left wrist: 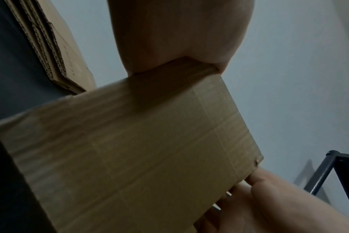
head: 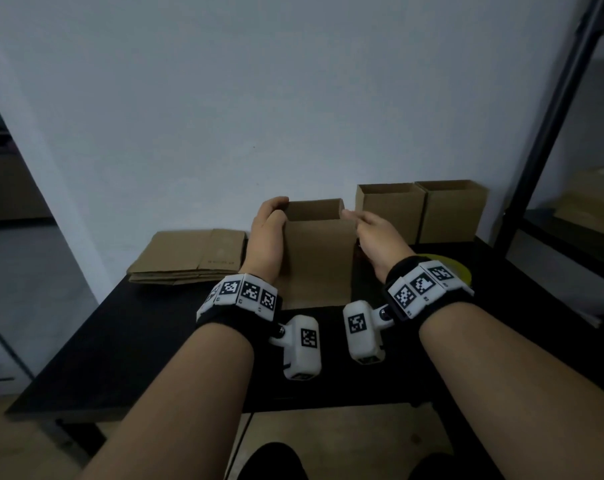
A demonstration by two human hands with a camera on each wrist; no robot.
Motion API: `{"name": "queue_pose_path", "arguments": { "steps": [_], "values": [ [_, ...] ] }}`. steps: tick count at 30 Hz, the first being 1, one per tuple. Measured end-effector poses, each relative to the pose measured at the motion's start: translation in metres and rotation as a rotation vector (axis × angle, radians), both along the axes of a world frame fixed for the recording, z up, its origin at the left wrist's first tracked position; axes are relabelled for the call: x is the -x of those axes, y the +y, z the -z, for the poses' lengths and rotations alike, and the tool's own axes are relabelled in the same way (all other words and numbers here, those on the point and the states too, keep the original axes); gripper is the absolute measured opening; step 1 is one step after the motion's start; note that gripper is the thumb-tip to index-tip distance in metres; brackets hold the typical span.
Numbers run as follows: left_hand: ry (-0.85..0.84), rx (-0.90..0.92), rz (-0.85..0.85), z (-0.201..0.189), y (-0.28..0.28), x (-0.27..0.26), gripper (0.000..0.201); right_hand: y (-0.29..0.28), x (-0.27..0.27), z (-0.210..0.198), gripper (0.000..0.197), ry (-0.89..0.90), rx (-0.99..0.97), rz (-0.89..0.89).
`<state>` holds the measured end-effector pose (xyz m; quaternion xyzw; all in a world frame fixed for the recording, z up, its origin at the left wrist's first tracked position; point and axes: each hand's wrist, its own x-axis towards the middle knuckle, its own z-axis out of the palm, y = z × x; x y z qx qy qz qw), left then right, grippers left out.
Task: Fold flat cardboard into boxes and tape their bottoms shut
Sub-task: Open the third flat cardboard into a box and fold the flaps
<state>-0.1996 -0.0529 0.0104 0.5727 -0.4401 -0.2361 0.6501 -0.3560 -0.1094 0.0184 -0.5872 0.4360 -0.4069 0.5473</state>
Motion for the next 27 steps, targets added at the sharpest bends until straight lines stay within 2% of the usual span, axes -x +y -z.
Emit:
{"name": "queue_pose_path", "arguments": {
  "steps": [9,12,14,16,19,24,27],
  "values": [
    [-0.014,-0.013,0.019,-0.001,0.003,0.0,0.039,-0.001,-0.001,0.009,0.028,-0.033,0.013,0.059],
    [0.024,-0.004,0.011,0.0,0.005,0.0,0.045,-0.001,-0.001,0.01,0.03,-0.041,0.015,0.059],
    [0.035,-0.002,-0.071,0.003,0.008,-0.001,0.055,-0.001,-0.001,0.009,0.03,-0.034,0.016,0.056],
    [-0.03,0.027,-0.205,0.007,0.011,-0.003,0.056,-0.001,-0.001,0.008,0.029,-0.028,0.017,0.055],
    [-0.208,0.055,-0.34,0.012,0.012,-0.007,0.042,0.001,0.0,0.007,0.03,-0.018,0.018,0.044],
    [-0.304,0.054,-0.375,0.012,0.012,-0.005,0.036,0.002,0.001,0.005,0.029,-0.027,0.011,0.029],
    [-0.328,0.049,-0.356,0.017,0.007,-0.002,0.045,0.003,0.001,0.003,0.03,-0.021,0.01,0.02]
  ]
}}
